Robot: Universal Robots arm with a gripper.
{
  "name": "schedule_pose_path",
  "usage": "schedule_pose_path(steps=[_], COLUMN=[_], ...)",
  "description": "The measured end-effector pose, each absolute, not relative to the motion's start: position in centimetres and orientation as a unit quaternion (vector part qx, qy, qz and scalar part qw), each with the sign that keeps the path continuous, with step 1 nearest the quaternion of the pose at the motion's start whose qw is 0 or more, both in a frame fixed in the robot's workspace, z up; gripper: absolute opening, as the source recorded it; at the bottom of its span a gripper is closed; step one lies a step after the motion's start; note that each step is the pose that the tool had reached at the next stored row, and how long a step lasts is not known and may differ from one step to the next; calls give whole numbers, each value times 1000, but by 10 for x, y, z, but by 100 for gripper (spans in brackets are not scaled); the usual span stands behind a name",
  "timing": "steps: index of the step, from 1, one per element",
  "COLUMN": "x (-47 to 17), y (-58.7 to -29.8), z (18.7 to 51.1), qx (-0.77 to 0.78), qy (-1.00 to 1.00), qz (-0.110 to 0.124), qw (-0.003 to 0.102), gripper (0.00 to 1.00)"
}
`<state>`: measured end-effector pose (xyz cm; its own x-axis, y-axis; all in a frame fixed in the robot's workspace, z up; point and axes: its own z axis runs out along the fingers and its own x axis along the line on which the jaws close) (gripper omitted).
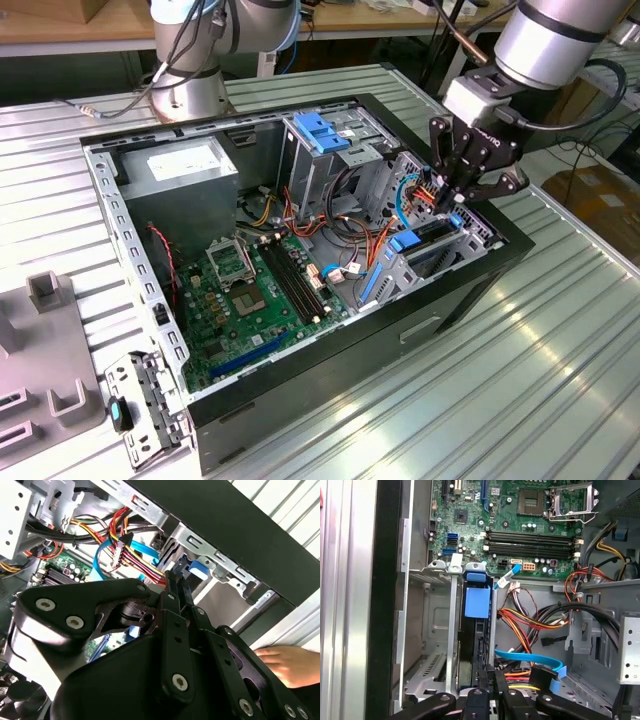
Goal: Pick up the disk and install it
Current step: 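Insert the first disk wire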
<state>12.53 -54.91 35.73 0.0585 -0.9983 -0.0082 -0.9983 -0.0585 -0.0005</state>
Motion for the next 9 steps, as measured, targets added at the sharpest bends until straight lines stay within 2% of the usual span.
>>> schedule_pose_path(steps=[9], x=[124], y=[-556], z=[355], qx=[-727], qy=[687], qz=[6], qw=[6], gripper=[17])
